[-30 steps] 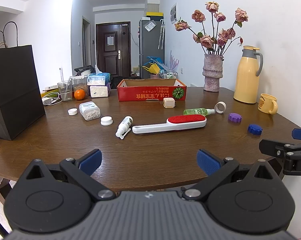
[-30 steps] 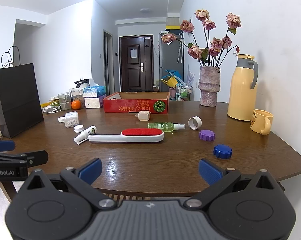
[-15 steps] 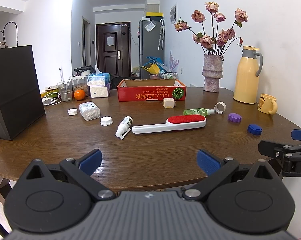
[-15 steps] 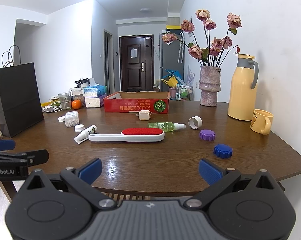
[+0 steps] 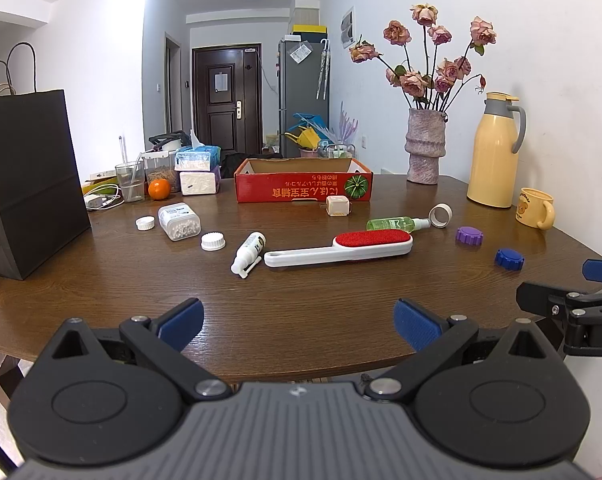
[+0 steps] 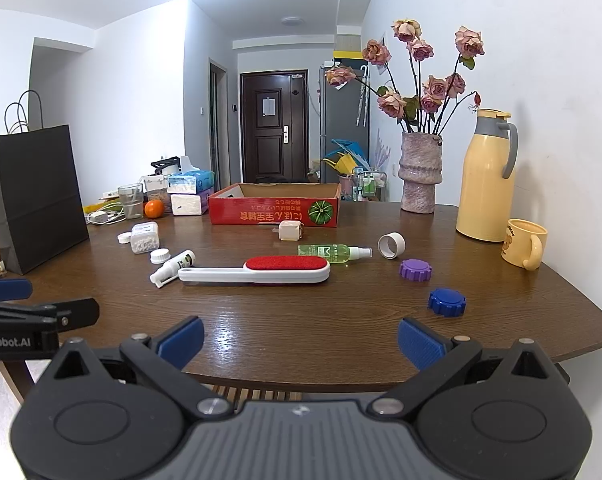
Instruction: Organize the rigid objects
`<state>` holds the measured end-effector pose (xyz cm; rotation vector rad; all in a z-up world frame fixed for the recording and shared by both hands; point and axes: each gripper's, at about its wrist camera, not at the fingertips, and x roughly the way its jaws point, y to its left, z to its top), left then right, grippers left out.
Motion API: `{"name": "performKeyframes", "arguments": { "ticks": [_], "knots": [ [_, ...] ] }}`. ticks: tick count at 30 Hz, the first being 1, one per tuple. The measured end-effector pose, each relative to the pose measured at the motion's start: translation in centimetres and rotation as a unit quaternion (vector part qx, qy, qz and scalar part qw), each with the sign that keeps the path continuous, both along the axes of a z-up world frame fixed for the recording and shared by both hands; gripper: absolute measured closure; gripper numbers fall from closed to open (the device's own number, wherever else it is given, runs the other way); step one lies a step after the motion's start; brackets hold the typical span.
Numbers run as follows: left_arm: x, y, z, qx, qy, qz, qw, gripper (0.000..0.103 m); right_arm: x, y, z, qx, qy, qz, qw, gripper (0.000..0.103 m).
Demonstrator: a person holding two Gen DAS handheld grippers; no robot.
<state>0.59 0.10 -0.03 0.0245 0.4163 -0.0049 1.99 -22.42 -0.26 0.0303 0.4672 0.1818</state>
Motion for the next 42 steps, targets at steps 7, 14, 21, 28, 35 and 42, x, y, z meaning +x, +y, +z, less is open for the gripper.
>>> {"name": "performKeyframes", "arguments": {
  "ticks": [7, 14, 21, 28, 35, 42],
  "knots": [
    [0.0, 0.0, 0.0, 0.000, 0.000, 0.000, 1.0000, 0.000, 0.0, 0.0, 0.0, 0.000, 0.000, 0.000, 1.000, 0.000],
    [0.0, 0.0, 0.0, 0.000, 0.000, 0.000, 1.0000, 0.000, 0.0, -0.1, 0.1, -0.001, 0.000, 0.000, 1.000, 0.000],
    [0.0, 0.0, 0.0, 0.000, 0.000, 0.000, 1.0000, 0.000, 0.0, 0.0, 0.0, -0.001, 0.000, 0.000, 1.000, 0.000],
    [0.0, 0.0, 0.0, -0.001, 0.001, 0.000, 1.0000, 0.000, 0.0, 0.0, 0.0, -0.001, -0.001, 0.000, 1.000, 0.000],
    [0.0, -0.2, 0.0, -0.003, 0.002, 0.004, 1.0000, 0.000, 0.1, -0.1, 0.0, -0.002, 0.001, 0.001, 1.000, 0.000],
    [1.1, -0.1, 0.0, -0.010, 0.008, 0.009, 0.9999, 0.000, 0.9, -0.7, -0.3, -0.005, 0.006, -0.003, 1.000, 0.000]
  ]
}}
